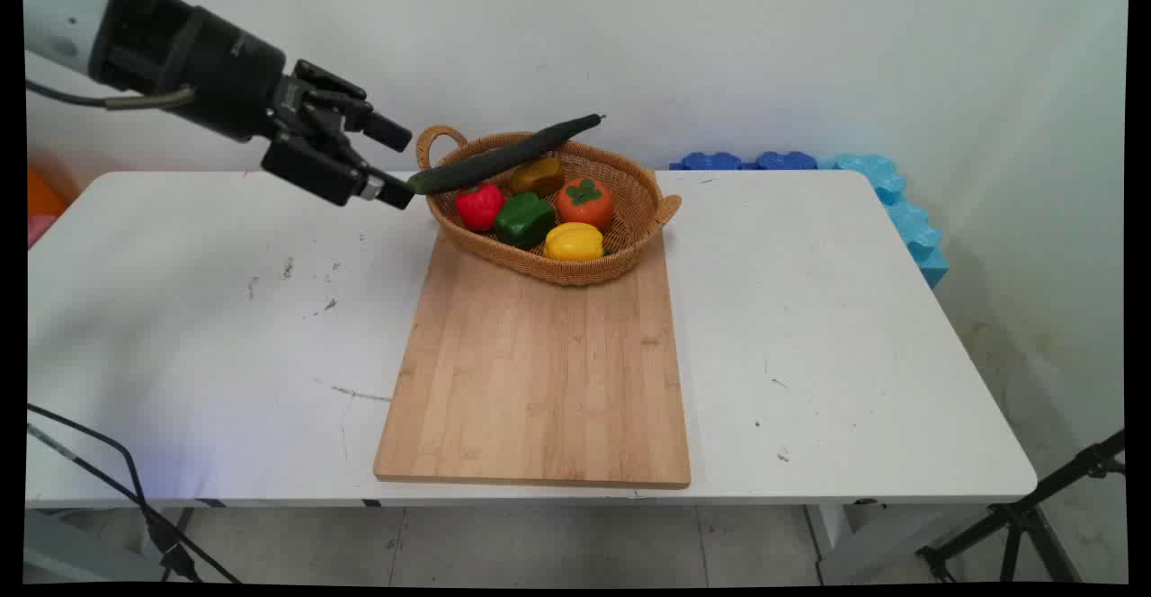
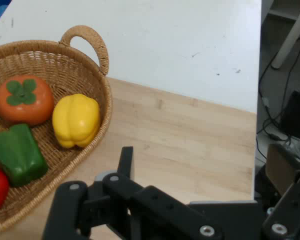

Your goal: Pick up the cucumber from the vegetable basket

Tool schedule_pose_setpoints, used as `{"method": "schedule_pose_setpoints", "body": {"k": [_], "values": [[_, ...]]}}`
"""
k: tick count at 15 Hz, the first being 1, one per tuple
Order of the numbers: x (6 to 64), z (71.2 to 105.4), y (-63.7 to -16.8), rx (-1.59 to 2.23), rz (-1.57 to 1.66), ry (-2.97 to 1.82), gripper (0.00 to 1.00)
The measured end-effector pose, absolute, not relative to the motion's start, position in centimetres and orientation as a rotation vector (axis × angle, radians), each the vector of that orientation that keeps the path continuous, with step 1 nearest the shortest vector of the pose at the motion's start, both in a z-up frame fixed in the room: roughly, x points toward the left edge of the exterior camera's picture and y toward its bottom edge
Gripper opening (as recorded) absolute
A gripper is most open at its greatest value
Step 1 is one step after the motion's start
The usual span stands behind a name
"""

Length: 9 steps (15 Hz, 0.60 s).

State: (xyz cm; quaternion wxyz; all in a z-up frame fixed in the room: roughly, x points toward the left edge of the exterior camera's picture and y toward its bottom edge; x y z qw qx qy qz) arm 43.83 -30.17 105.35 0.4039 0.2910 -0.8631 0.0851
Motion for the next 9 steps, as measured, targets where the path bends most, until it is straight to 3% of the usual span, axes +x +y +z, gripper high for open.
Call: {"method": "schedule_pose_setpoints", "body": {"k": [9], "values": [[42.5, 105.7, -36.3, 0.852, 0.261, -2.192, 1.00]]}}
